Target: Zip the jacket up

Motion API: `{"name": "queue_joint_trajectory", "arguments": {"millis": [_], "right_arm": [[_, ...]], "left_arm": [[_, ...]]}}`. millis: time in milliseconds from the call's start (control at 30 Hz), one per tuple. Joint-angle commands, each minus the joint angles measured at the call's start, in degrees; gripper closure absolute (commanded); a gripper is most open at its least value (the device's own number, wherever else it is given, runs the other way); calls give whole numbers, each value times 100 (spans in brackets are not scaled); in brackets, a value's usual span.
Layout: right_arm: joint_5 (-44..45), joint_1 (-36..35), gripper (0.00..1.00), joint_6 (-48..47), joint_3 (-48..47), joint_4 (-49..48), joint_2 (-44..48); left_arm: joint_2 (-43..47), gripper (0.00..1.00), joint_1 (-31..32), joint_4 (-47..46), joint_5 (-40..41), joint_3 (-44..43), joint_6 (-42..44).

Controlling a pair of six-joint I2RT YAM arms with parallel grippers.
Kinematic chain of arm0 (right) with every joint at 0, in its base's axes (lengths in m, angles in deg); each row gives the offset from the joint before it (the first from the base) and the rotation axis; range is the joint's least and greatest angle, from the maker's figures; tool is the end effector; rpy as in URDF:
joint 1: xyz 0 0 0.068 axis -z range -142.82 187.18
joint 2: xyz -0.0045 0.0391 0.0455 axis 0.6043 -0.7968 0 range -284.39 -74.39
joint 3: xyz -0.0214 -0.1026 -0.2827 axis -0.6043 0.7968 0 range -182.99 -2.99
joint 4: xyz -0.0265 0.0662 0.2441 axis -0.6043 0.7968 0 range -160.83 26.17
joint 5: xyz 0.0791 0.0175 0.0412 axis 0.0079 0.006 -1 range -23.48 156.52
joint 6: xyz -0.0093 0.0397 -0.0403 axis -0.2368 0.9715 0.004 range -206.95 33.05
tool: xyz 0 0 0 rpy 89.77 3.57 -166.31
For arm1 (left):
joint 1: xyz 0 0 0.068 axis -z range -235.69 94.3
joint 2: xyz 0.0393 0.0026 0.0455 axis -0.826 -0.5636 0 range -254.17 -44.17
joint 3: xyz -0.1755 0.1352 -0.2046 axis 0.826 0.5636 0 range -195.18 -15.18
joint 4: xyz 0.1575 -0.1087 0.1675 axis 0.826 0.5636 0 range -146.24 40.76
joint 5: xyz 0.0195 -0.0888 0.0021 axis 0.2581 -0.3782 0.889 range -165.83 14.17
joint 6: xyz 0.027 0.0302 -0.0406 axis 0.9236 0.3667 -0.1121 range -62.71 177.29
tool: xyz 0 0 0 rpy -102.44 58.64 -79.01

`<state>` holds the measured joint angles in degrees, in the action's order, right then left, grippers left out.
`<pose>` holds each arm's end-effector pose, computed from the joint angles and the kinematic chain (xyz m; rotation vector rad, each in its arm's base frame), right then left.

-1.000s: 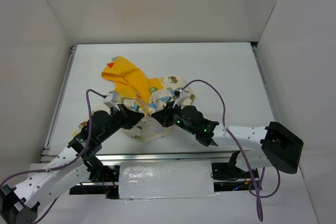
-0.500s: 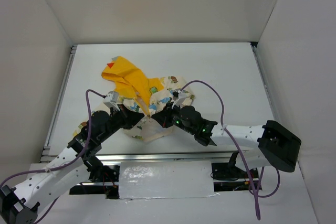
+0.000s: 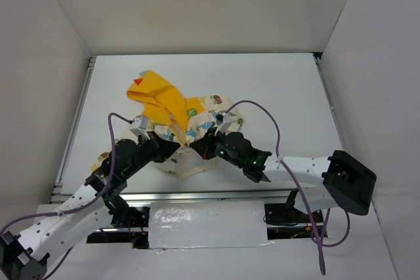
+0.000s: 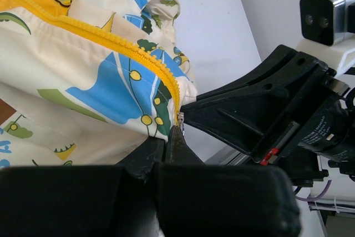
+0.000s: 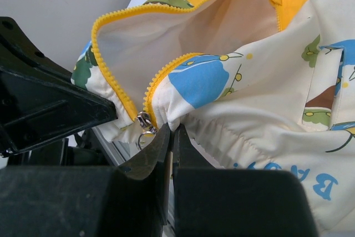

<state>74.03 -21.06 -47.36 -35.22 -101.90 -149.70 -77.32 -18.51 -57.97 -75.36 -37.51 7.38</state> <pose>0.1476 0.2282 0.2553 -0.2101 1.9079 1.0870 0.1052 -0.0793 0.2702 -0.2130 1.8504 -1.0888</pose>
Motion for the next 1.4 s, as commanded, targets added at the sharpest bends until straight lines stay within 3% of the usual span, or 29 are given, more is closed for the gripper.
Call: {"name": "queue_joint_trajectory", "arguments": {"millis": [0,1033,1367], "right_arm": [[102,-21,100,-22,-240,-163,95],[14,-3,100,-83,-539,31,-19],[-609,58,100,-1014,-706,-66,-81]], "left_arm": [[10,100,-19,-371,-117,70,-98],[-227,100,-19,-512,-258,141,-124],[-605,100,-19,-627,-978,45,130]]}}
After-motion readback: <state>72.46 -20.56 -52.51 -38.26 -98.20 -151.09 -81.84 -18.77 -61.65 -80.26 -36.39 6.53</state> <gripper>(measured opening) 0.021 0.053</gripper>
